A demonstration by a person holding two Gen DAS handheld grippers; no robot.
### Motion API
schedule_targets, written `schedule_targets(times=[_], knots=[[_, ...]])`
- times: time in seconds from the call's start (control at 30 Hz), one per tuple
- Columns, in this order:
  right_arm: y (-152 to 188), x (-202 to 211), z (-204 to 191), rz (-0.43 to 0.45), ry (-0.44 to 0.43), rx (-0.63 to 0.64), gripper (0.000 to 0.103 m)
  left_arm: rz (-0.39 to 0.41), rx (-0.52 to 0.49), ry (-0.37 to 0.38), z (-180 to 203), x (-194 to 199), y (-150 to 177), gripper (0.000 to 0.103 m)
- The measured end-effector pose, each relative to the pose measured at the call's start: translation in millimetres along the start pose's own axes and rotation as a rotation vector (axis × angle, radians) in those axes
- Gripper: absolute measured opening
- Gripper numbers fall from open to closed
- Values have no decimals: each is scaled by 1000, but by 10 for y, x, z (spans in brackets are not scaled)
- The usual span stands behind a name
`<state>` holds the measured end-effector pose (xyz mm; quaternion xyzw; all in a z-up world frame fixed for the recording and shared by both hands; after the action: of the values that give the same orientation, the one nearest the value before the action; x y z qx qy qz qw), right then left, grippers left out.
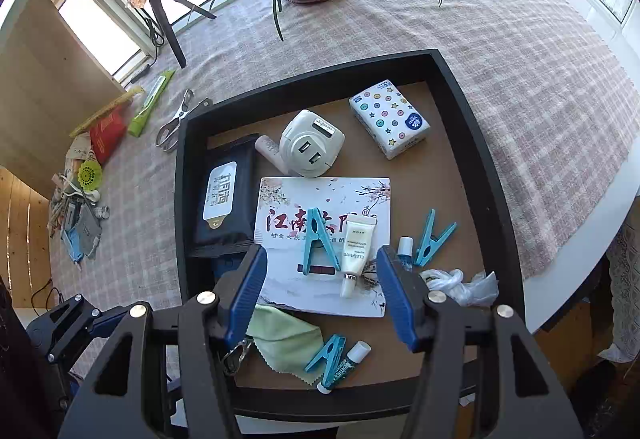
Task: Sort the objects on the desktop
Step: 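Open both tools to release the bottle and clip in the tray, then move both tools back over the pile of items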
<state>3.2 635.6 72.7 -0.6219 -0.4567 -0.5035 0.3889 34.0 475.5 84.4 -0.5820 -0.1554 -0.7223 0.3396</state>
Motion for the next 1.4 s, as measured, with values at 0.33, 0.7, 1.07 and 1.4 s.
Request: schedule_targets(times=[0.33,0.7,1.07,1.4], knots=[[-163,-75,-625,-14,-28,114,56,40,170,-35,-761,249,250,59],[-386,-140,-1790,-42,-82,330,56,120,424,-68,-1855,671,820,59],[-455,-229,-3468,-94,-125,635,56,183,754,-101,-3104,996,1872,59],[-359,-625,-4842,-226,-169,829,56,230,988,-69,-3990,1123,2482,53]])
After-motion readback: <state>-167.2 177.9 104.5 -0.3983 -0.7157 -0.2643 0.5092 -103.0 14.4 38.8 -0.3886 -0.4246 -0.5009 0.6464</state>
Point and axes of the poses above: each gripper's, at about its wrist camera, not at the fingertips, and x roughly against the way its jaws point, z to its right, y to its underside, the point moved 5 cm from there along -x, roughly the way its jaws point, and after that the axes turned 15 degrees about -z, right-handed, at the moved point
